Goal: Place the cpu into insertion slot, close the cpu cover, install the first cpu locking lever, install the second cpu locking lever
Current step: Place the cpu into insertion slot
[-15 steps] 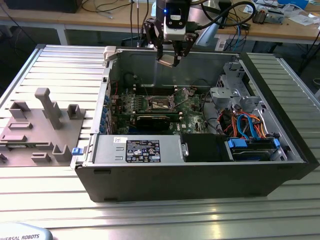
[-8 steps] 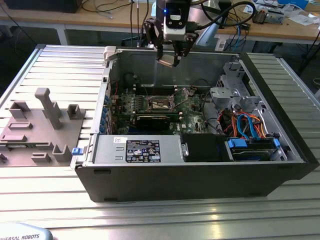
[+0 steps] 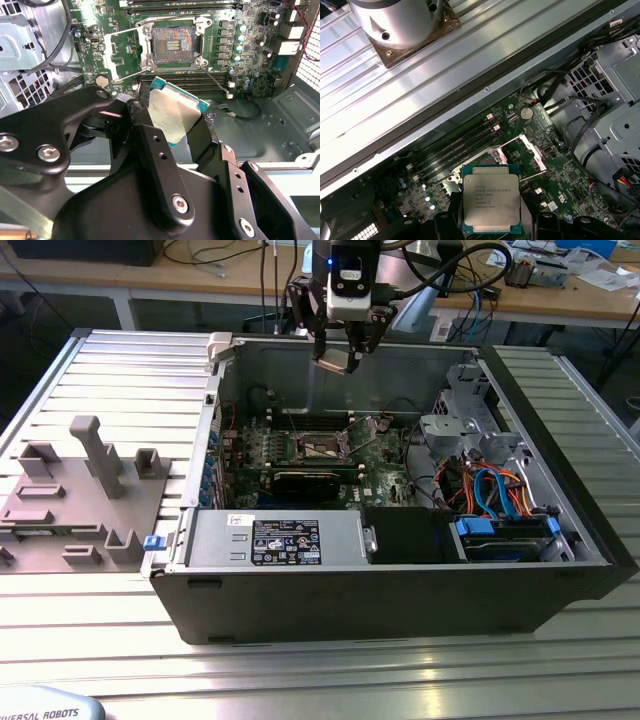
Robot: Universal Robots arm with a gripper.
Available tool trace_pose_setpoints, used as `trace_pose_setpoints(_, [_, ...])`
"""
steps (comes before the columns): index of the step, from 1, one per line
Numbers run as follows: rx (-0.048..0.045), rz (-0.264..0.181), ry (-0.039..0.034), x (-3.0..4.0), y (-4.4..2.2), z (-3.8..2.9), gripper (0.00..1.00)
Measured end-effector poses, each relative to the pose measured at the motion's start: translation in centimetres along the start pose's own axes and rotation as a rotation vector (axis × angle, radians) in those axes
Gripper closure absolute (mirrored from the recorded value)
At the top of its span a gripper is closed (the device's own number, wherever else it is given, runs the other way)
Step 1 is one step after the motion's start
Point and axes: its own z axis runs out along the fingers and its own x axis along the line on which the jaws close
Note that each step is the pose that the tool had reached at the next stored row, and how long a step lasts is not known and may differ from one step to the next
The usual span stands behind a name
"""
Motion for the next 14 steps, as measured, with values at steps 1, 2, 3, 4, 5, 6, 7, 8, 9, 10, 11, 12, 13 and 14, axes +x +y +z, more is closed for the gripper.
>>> trace_pose_setpoints(1, [0.0,0.001,-0.0001,0.0,0.0,0.0,0.46])
trace_pose_setpoints(2, [-0.0001,0.001,-0.0001,0.0,0.0,0.0,0.46])
trace_pose_setpoints(3, [0.0,0.002,-0.0002,0.0,0.0,0.0,0.46])
trace_pose_setpoints(4, [-0.0001,0.002,-0.0002,0.0,0.0,0.0,0.46])
trace_pose_setpoints(5, [-0.0001,0.003,-0.0002,0.0,0.0,0.0,0.46])
trace_pose_setpoints(6, [-0.0001,0.003,-0.0003,0.0,0.0,0.0,0.46])
trace_pose_setpoints(7, [-0.0001,0.003,-0.0003,0.0,0.0,0.0,0.46])
trace_pose_setpoints(8, [-0.0001,0.004,-0.0003,0.0,0.0,0.0,0.46])
trace_pose_setpoints(9, [-0.0001,0.004,-0.0004,0.0,0.0,0.0,0.46])
trace_pose_setpoints(10, [-0.0001,0.005,-0.0005,0.0,0.0,0.0,0.46])
trace_pose_setpoints(11, [-0.0001,0.006,-0.0005,0.0,0.0,0.0,0.46])
trace_pose_setpoints(12, [-0.0002,0.007,-0.0006,0.0,0.0,0.0,0.46])
trace_pose_setpoints(13, [-0.0001,0.007,-0.0006,0.0,0.0,0.0,0.46])
trace_pose_setpoints(14, [-0.0002,0.007,-0.0007,0.0,0.0,0.0,0.46])
